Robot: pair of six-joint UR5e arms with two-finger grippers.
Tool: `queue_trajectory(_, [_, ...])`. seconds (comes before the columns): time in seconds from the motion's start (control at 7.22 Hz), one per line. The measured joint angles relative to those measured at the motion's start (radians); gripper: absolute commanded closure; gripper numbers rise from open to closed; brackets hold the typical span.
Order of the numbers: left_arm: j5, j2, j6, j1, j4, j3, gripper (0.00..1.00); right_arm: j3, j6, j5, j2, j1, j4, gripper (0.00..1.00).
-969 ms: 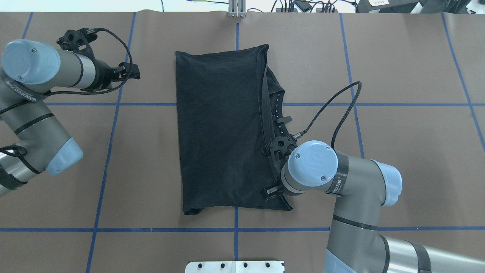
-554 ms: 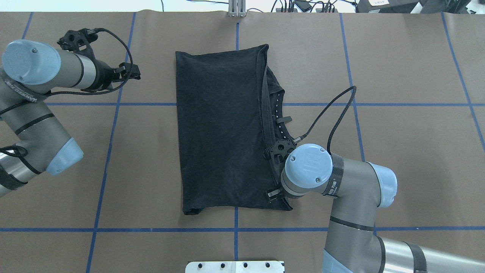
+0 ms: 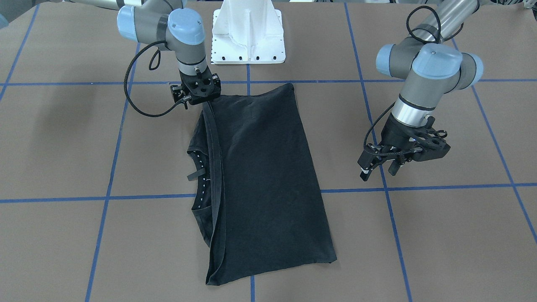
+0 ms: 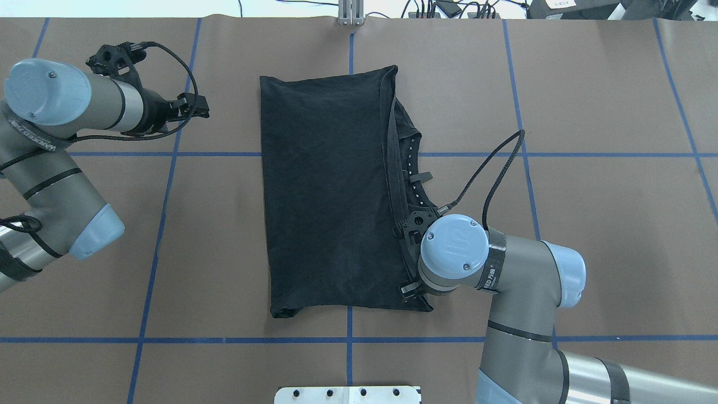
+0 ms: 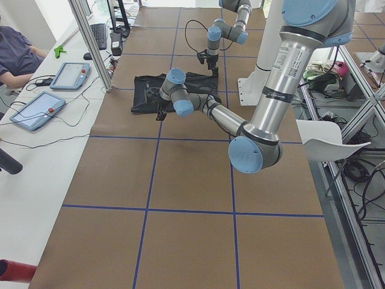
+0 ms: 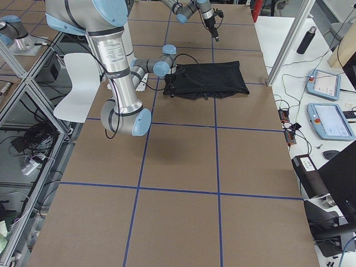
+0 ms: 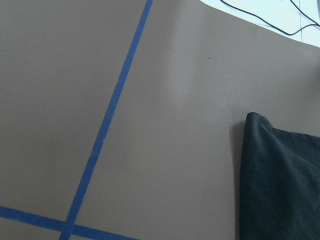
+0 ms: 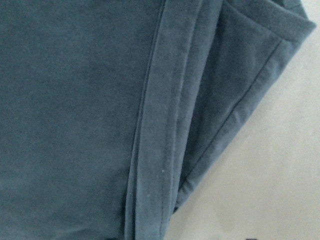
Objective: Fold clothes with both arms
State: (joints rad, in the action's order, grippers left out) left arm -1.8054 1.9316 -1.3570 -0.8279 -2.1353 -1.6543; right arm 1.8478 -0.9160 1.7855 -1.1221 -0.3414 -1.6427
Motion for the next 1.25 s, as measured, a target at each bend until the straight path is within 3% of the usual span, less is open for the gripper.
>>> queue_trajectory(0.83, [0.001,0.012,-0.001,0.004,0.001,0.007,0.00,-0.008,0.004,0.036,-0.033,-0.050,-0.003,0.10])
queue_trajectory(1.25, [0.000,0.013,-0.001,0.004,0.002,0.007,0.00,0.026,0.003,0.119,-0.056,-0.118,-0.005,0.06])
